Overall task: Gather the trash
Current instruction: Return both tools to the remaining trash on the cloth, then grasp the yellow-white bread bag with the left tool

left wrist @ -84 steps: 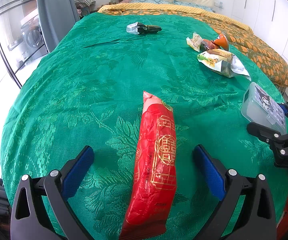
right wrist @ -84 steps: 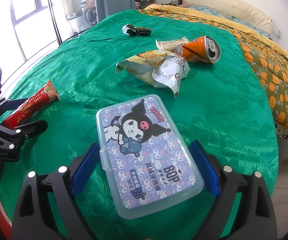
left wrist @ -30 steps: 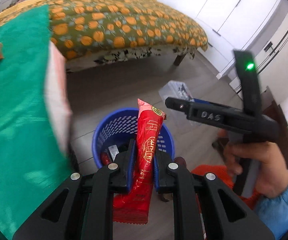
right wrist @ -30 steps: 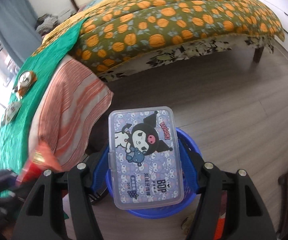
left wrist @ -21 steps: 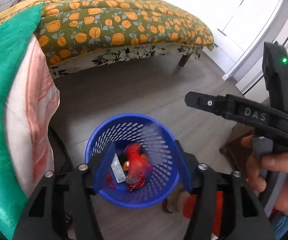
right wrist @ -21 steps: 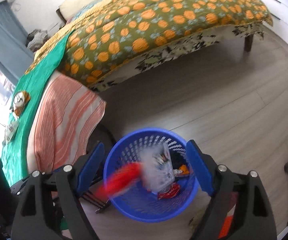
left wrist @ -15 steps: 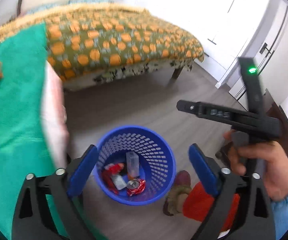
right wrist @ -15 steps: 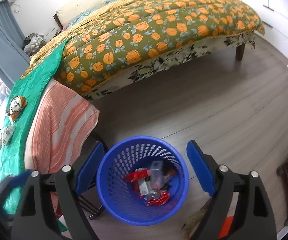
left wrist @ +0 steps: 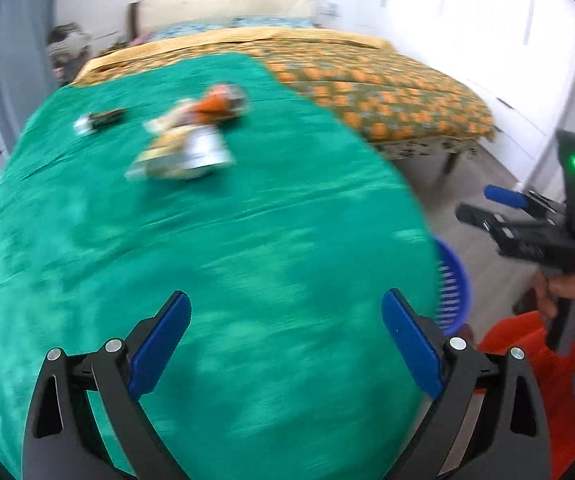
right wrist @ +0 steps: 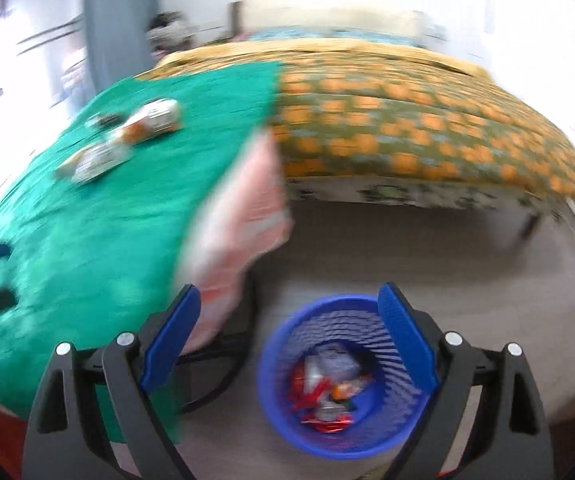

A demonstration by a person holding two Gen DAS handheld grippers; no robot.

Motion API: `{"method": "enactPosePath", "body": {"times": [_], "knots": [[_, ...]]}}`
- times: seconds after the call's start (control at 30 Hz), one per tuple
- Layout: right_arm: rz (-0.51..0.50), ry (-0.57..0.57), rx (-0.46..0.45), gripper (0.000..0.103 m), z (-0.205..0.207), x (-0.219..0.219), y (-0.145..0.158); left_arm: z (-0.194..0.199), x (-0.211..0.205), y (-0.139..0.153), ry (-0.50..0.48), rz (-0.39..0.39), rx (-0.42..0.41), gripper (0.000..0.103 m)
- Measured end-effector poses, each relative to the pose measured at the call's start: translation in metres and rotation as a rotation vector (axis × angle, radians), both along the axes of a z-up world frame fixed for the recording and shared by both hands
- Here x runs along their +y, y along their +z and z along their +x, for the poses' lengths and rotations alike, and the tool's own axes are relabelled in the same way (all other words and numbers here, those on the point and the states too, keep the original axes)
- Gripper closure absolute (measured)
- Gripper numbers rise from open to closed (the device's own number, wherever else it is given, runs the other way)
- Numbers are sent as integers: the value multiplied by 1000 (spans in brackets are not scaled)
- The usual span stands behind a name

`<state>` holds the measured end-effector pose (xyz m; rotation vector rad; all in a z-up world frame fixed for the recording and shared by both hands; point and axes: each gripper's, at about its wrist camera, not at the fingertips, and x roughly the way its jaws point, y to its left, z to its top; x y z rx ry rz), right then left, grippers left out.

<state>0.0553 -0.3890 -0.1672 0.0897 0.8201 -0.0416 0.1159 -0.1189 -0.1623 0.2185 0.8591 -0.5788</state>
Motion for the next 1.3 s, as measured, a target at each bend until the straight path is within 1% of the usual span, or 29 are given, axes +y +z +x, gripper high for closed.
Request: {"method": "enactPosePath", "body": {"times": [0.07, 0.13, 0.23, 0.33, 0.4, 0.47, 0.57, 0.67, 0.7, 0.77, 0.87, 0.97, 1.0, 1.03, 1.07, 1.1, 1.13, 1.17, 1.2, 1.23, 1.3], "knots": [[-6, 64, 10, 15, 8, 31, 0, 15, 29, 1, 49, 14, 0, 8], [-9, 135, 24, 15, 18, 68, 0, 28, 47, 5, 89, 13, 0, 8], [2, 210, 46, 15, 33, 115, -1, 52, 69, 21, 135, -29, 1, 8], [-13, 267, 64, 15, 50, 155, -6, 82, 77, 38, 145, -70, 3, 8], [-23, 284, 63, 14, 54, 173, -7, 104, 68, 48, 135, -78, 3, 8], [-24, 289, 60, 13, 62, 185, -8, 118, 56, 50, 107, -74, 27, 7], [-26, 284, 62, 9, 69, 191, -10, 154, 24, 40, 55, -35, 117, 7], [-25, 285, 67, 9, 75, 191, -10, 176, -8, 29, 38, 13, 170, 7], [-22, 286, 68, 8, 75, 191, -11, 180, -16, 25, 36, 31, 179, 7], [-23, 283, 65, 8, 75, 191, -11, 193, -32, 14, 48, 100, 189, 7], [-22, 279, 65, 8, 76, 192, -12, 207, -42, -3, 89, 187, 205, 7], [-22, 279, 63, 8, 77, 193, -12, 213, -41, -16, 117, 222, 225, 7], [-22, 279, 63, 8, 77, 193, -12, 214, -41, -18, 120, 221, 228, 8], [-22, 279, 64, 8, 77, 193, -12, 213, -39, -19, 117, 201, 236, 13], [-22, 278, 64, 8, 77, 193, -12, 212, -36, -19, 118, 183, 236, 21], [-23, 278, 64, 8, 77, 193, -12, 211, -35, -18, 121, 181, 220, 29], [-23, 279, 64, 8, 75, 191, -12, 209, -33, -15, 118, 171, 202, 38], [-23, 278, 64, 8, 74, 191, -12, 207, -31, -14, 113, 158, 195, 44], [-24, 279, 63, 8, 74, 191, -12, 204, -25, -10, 111, 130, 187, 46], [-23, 279, 63, 8, 74, 191, -12, 200, -20, -8, 114, 119, 182, 48], [-21, 278, 64, 8, 74, 191, -12, 193, -5, -1, 127, 109, 155, 49]]}}
